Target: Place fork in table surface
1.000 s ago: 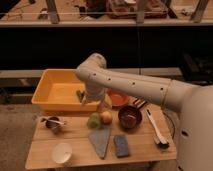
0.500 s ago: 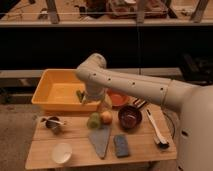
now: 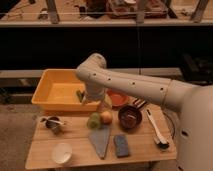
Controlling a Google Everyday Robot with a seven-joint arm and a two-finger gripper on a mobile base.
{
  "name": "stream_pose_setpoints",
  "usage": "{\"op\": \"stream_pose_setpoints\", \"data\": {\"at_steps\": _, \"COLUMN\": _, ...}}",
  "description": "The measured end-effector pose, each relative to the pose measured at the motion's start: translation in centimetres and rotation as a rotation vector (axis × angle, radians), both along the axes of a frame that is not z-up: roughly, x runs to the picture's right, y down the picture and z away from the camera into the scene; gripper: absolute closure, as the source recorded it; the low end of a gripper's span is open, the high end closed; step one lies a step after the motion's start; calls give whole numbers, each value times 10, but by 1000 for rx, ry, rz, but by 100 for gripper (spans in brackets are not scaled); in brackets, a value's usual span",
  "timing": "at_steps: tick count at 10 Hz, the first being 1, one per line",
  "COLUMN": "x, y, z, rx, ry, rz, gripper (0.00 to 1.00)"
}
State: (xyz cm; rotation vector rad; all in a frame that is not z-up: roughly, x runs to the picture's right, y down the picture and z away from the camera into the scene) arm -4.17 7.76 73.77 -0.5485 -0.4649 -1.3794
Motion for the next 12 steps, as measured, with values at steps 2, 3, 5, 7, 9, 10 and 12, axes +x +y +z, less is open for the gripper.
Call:
{"op": "stream_pose_setpoints", "data": {"at_steps": 2, "x": 0, "y": 0, "z": 0, "rx": 0, "ry": 0, "rz": 0, "gripper": 20}}
{"op": "stream_pose_setpoints", "data": {"at_steps": 3, "x": 0, "y": 0, "z": 0, "rx": 0, "ry": 0, "rz": 0, "gripper": 20}}
{"op": "stream_pose_setpoints", "data": {"at_steps": 5, "x": 0, "y": 0, "z": 0, "rx": 0, "ry": 0, "rz": 0, "gripper": 20}}
{"op": "stream_pose_setpoints", "data": {"at_steps": 7, "x": 0, "y": 0, "z": 0, "rx": 0, "ry": 0, "rz": 0, "gripper": 20}}
{"op": "stream_pose_setpoints", "data": {"at_steps": 9, "x": 0, "y": 0, "z": 0, "rx": 0, "ry": 0, "rz": 0, "gripper": 20}}
{"op": "stream_pose_setpoints", "data": {"at_steps": 10, "x": 0, "y": 0, "z": 0, "rx": 0, "ry": -3, "rz": -3, "gripper": 20}}
{"op": "stream_pose_setpoints", "data": {"at_steps": 12, "x": -7, "y": -4, "z": 0, "rx": 6, "ry": -29, "rz": -45, "gripper": 20}}
